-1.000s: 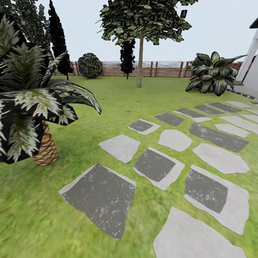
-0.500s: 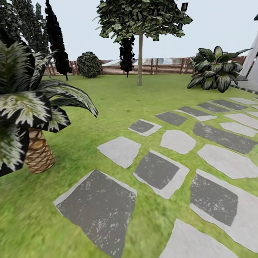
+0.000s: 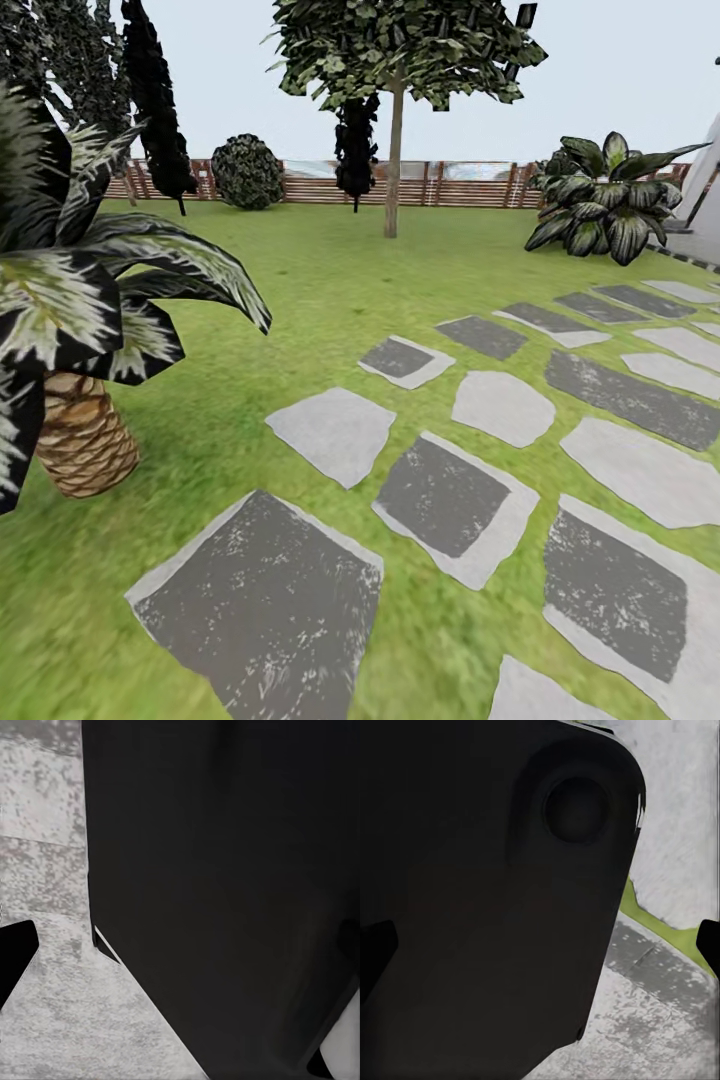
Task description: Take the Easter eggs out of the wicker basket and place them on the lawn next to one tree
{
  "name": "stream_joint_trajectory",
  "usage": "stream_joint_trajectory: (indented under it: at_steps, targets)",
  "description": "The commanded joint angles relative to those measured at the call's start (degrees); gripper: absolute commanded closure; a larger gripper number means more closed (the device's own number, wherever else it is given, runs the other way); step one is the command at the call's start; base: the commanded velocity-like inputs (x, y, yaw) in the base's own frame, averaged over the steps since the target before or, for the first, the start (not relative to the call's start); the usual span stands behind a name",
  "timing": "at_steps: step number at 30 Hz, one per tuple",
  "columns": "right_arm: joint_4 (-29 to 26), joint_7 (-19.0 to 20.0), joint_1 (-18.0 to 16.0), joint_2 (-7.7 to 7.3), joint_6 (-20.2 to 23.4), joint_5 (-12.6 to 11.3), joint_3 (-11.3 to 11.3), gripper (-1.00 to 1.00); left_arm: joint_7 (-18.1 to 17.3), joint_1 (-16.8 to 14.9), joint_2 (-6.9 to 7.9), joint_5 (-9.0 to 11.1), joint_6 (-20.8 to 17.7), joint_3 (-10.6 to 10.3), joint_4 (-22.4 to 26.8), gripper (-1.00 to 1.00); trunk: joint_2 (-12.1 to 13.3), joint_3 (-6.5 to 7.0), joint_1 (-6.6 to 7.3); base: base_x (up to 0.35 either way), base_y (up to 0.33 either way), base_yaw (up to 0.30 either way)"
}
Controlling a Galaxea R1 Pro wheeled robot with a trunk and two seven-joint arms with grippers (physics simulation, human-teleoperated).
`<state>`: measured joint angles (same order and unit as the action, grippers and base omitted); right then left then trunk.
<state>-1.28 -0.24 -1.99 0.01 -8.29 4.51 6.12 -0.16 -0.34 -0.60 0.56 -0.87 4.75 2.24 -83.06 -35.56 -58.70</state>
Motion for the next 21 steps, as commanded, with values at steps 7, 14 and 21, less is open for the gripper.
stream_joint_trajectory:
  at_steps: [7,14,21]
  targets:
    - [0.05,-0.03,-0.03,-0.01,-0.15,0.43,0.12,-1.0,-0.02,-0.01,-0.02,0.06,-0.09,0.44,0.04,-1.0,-0.02,-0.05,-0.03,0.33,0.0,0.0]
    - [0.05,-0.03,-0.03,-0.01,-0.15,0.42,0.12,-1.0,-0.02,-0.01,-0.07,0.06,-0.09,0.44,0.04,-1.0,-0.02,-0.05,-0.03,0.33,0.0,0.0]
    - [0.05,-0.03,-0.03,-0.01,-0.15,0.43,0.12,-1.0,-0.02,-0.01,-0.09,0.06,-0.09,0.44,0.04,-1.0,-0.02,-0.05,-0.03,0.33,0.0,0.0]
